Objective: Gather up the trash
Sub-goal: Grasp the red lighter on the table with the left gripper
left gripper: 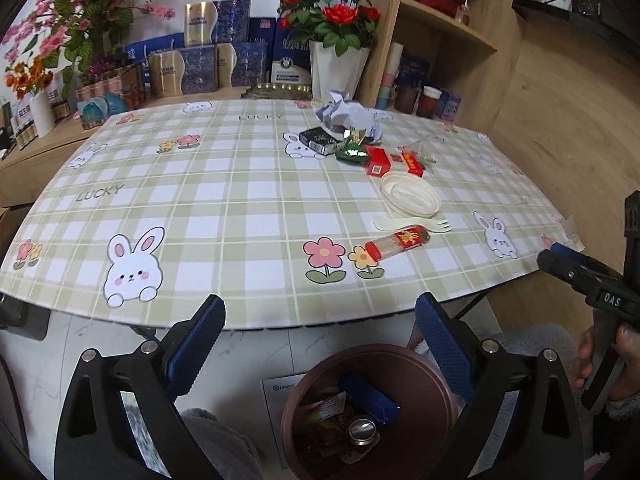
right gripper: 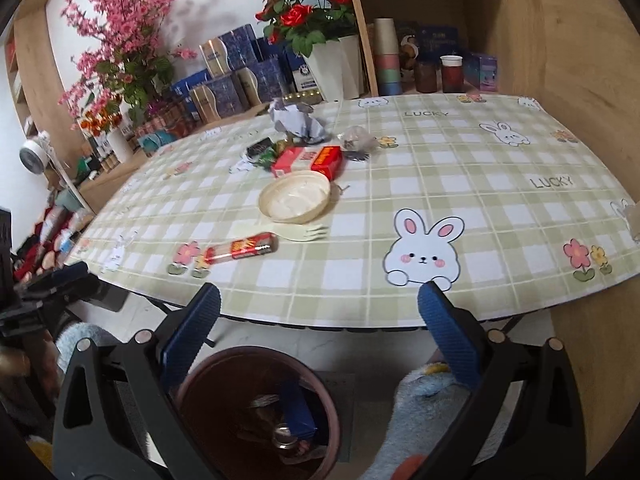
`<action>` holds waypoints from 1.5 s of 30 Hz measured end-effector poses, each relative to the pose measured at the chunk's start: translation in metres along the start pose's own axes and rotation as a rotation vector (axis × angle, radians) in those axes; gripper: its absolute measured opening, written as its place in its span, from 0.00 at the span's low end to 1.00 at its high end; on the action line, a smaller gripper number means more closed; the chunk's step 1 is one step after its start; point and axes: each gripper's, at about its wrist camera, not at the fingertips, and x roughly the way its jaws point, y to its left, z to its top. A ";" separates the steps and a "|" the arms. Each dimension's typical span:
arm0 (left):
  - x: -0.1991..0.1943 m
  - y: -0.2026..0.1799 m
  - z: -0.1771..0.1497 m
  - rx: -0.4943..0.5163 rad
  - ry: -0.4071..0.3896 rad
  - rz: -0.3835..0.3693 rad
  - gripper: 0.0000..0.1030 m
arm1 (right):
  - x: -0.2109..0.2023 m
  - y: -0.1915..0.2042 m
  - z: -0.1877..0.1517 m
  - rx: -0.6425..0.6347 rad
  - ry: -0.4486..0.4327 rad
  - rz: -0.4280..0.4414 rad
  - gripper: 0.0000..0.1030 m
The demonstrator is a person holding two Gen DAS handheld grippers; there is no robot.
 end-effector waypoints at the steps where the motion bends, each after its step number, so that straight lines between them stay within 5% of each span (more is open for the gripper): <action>1: 0.005 -0.001 0.002 0.012 0.006 0.001 0.91 | 0.001 0.000 0.000 -0.010 -0.007 -0.005 0.95; 7: 0.040 -0.008 0.012 0.131 0.056 -0.002 0.91 | 0.011 0.000 0.008 -0.062 -0.068 -0.012 0.95; 20: 0.105 -0.051 0.046 0.320 0.123 -0.116 0.83 | 0.054 -0.021 0.023 -0.032 0.001 -0.076 0.95; 26: 0.135 -0.058 0.050 0.288 0.193 -0.140 0.66 | 0.061 -0.038 0.013 0.051 0.032 -0.088 0.95; 35: 0.151 -0.075 0.055 0.317 0.198 -0.185 0.65 | 0.063 -0.039 0.015 0.050 0.034 -0.100 0.95; 37: 0.150 -0.076 0.055 0.321 0.195 -0.187 0.55 | 0.065 -0.040 0.014 0.067 0.044 -0.096 0.95; 39: 0.147 -0.077 0.054 0.344 0.198 -0.175 0.31 | 0.067 -0.040 0.014 0.064 0.052 -0.089 0.95; 45: 0.136 -0.062 0.045 0.322 0.203 -0.191 0.23 | 0.070 -0.030 0.017 0.011 0.045 -0.084 0.95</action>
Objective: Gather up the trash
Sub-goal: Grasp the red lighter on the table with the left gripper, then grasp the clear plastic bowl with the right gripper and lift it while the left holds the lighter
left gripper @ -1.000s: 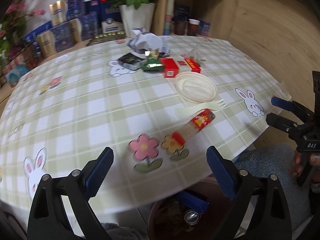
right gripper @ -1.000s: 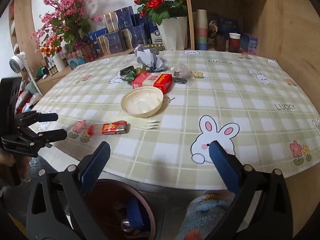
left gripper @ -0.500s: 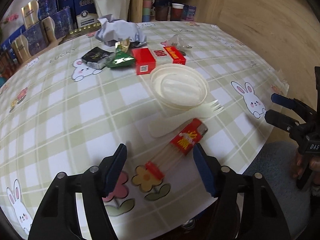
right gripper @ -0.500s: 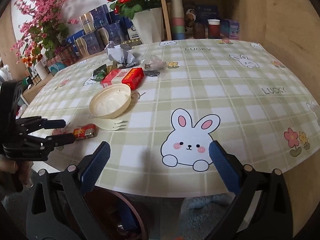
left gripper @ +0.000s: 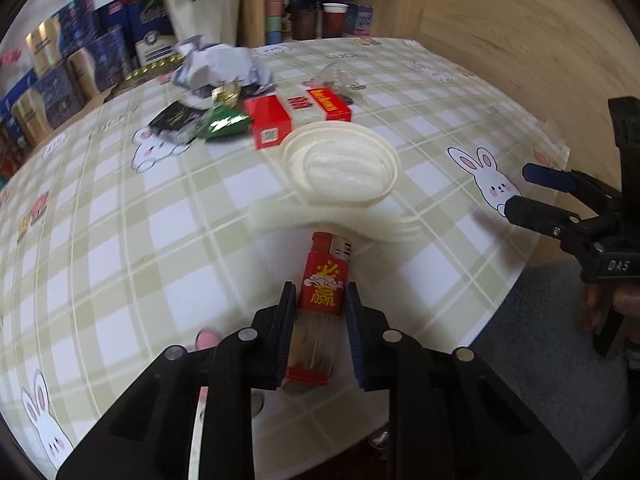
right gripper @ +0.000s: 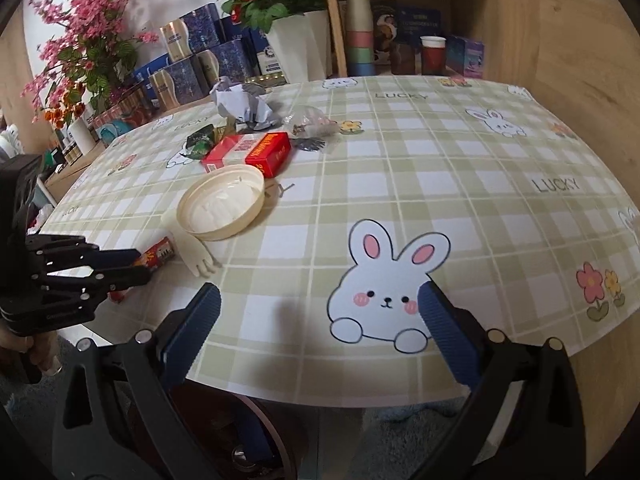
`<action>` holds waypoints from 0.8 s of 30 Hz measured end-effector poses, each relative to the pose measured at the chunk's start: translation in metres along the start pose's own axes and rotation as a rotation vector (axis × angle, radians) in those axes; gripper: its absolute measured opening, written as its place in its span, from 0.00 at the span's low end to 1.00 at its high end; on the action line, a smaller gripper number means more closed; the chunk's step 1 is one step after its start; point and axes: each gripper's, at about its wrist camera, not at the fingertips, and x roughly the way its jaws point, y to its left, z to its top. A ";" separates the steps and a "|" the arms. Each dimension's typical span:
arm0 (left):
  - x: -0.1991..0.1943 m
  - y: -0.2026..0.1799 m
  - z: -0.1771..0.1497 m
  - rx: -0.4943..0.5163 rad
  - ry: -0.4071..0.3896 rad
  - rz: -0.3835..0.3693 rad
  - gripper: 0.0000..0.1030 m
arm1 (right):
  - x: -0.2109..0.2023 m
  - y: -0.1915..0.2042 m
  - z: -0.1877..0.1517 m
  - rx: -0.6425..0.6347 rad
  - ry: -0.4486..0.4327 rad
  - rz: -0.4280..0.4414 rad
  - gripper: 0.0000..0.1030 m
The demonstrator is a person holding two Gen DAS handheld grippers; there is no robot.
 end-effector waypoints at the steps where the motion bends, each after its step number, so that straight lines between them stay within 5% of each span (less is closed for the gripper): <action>1: -0.002 0.004 -0.003 -0.021 0.003 0.003 0.23 | 0.001 0.002 0.000 -0.008 0.001 0.004 0.95; 12: -0.027 0.054 -0.030 -0.229 -0.022 0.070 0.23 | 0.014 0.028 0.040 -0.153 -0.034 0.097 0.77; 16: -0.025 0.047 -0.028 -0.205 -0.015 0.098 0.23 | 0.034 0.040 0.059 -0.190 -0.022 0.123 0.69; 21: -0.024 0.047 -0.032 -0.205 -0.040 0.087 0.24 | 0.064 0.050 0.072 -0.090 0.055 0.226 0.61; 24: -0.024 0.049 -0.032 -0.211 -0.043 0.073 0.24 | 0.074 0.059 0.076 -0.112 0.061 0.210 0.53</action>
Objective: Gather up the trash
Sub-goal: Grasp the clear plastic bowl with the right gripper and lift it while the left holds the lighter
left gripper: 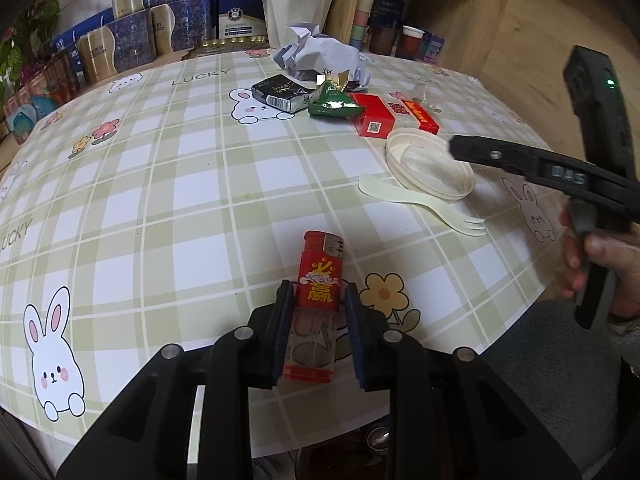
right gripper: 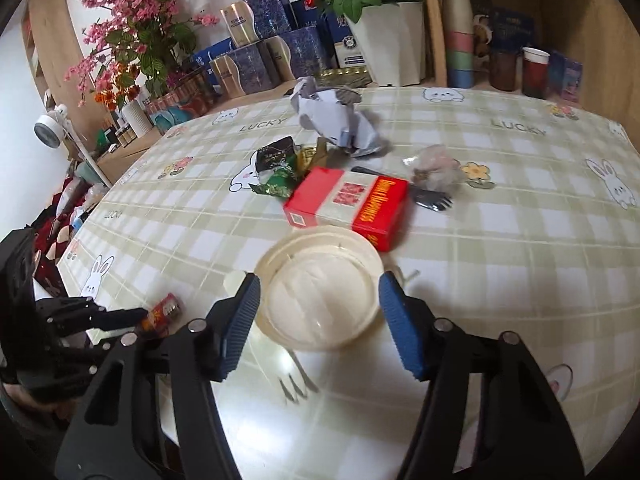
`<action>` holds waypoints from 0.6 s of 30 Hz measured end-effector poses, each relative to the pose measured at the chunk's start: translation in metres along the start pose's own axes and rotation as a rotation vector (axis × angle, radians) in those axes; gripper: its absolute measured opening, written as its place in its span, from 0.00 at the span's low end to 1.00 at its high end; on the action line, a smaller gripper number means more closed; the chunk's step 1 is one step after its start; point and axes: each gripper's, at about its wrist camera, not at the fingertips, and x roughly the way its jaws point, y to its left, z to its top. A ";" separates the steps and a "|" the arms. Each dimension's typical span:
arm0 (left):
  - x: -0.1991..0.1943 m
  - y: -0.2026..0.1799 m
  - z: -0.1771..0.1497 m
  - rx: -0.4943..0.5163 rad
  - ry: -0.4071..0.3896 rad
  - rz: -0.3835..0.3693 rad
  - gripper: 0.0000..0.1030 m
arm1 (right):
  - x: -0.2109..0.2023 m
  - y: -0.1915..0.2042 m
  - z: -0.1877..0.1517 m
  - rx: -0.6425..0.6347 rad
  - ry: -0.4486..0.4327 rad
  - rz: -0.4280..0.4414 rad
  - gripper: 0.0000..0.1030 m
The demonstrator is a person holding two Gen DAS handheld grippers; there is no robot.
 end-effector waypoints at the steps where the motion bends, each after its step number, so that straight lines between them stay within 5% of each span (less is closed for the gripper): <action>1: 0.000 0.001 0.000 -0.006 0.000 -0.007 0.24 | 0.002 0.000 0.001 -0.003 0.003 -0.004 0.50; 8: 0.000 0.000 0.000 -0.008 -0.008 -0.018 0.27 | 0.022 -0.009 0.002 0.001 0.057 -0.053 0.33; 18: 0.001 -0.010 -0.002 0.039 -0.021 0.001 0.37 | 0.029 -0.002 0.002 -0.037 0.072 -0.059 0.33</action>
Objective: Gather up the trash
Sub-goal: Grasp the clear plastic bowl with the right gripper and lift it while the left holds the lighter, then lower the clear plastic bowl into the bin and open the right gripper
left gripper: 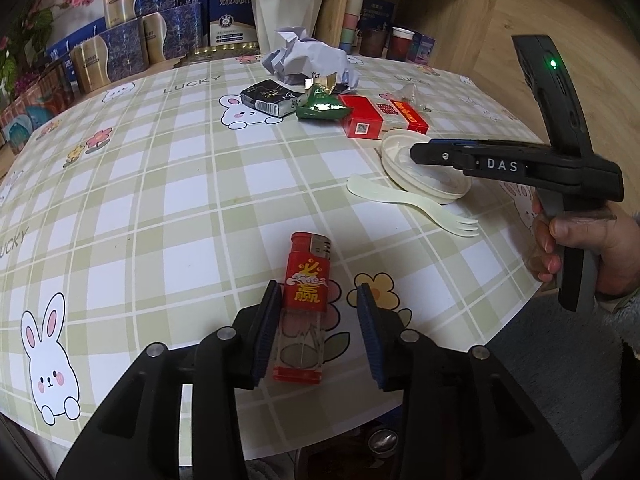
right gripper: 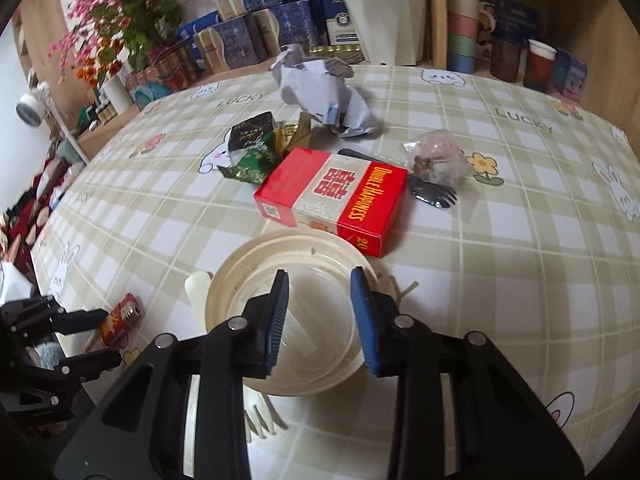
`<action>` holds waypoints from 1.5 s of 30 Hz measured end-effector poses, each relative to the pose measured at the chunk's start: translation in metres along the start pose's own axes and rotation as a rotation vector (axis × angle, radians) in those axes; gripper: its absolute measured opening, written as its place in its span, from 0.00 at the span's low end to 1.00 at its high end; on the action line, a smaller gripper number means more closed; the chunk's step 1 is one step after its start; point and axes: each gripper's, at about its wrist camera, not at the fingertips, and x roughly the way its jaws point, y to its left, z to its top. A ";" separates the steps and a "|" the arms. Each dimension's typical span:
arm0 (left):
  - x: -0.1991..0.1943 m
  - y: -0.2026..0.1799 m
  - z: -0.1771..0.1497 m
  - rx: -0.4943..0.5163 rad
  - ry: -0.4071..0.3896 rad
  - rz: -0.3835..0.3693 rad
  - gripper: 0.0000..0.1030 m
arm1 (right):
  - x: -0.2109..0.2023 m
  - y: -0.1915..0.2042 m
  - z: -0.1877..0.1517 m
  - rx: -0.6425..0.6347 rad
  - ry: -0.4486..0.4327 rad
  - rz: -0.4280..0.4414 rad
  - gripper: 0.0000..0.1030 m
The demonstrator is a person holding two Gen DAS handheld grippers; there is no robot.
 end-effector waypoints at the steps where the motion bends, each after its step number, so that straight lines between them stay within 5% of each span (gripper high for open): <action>1: 0.000 0.000 0.000 0.001 0.002 0.000 0.37 | 0.001 0.001 0.000 -0.006 0.002 0.003 0.33; 16: 0.001 0.003 0.003 -0.021 0.014 -0.012 0.37 | -0.023 0.000 -0.007 0.012 -0.105 0.035 0.26; 17: 0.001 0.004 0.004 -0.022 0.016 -0.009 0.35 | -0.027 -0.002 -0.007 0.031 -0.117 0.043 0.26; 18: 0.001 0.004 0.004 -0.015 0.021 0.010 0.22 | -0.029 -0.004 -0.007 0.044 -0.125 0.048 0.26; 22: -0.003 0.005 0.006 0.013 0.035 -0.011 0.21 | -0.042 -0.011 -0.007 0.114 -0.152 0.084 0.26; 36: -0.067 -0.005 -0.001 -0.128 -0.052 -0.121 0.21 | -0.103 0.034 -0.037 0.038 -0.171 0.108 0.27; 45: -0.112 -0.011 -0.030 -0.123 -0.072 -0.105 0.22 | -0.125 0.058 -0.090 -0.003 -0.098 0.121 0.27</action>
